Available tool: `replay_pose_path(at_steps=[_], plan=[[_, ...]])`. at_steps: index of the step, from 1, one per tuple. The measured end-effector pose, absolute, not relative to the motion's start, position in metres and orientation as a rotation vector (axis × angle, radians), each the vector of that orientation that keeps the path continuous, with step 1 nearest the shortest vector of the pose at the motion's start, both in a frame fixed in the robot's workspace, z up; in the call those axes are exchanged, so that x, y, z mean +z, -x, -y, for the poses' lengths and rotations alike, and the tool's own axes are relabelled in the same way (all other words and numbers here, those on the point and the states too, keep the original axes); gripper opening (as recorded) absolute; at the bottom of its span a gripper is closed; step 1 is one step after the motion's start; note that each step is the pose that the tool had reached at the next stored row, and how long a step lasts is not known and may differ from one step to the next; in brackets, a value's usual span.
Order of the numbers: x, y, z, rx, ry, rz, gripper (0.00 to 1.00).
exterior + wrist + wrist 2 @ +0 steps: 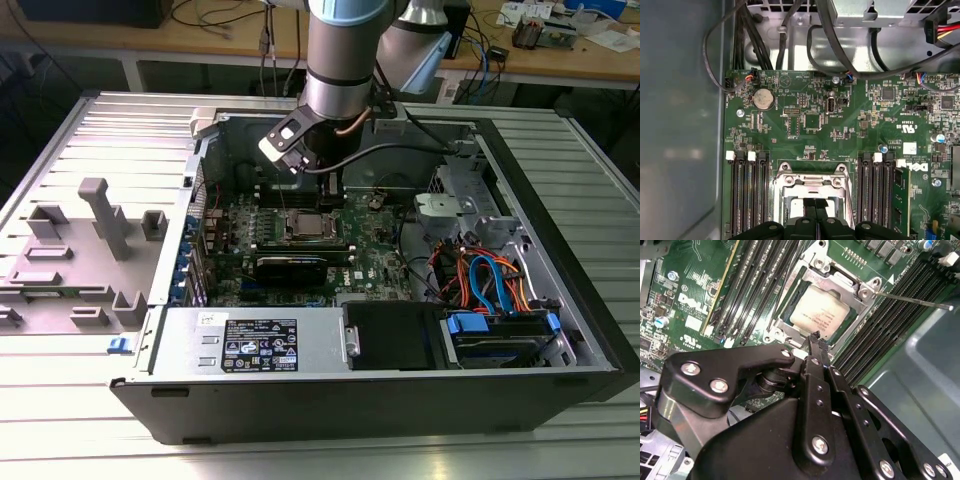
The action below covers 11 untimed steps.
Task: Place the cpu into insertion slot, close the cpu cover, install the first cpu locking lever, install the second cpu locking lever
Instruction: 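Close the cpu cover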
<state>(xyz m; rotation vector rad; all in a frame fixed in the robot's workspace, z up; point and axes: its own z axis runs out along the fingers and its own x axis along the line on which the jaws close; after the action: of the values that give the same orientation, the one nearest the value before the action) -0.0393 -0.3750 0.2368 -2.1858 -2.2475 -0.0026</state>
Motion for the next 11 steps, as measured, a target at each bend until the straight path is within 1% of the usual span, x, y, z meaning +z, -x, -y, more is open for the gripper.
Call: replay_pose_path(at_steps=[11], plan=[[0.2367,0.0394,0.3749,-0.011,2.182,2.244,0.11]])
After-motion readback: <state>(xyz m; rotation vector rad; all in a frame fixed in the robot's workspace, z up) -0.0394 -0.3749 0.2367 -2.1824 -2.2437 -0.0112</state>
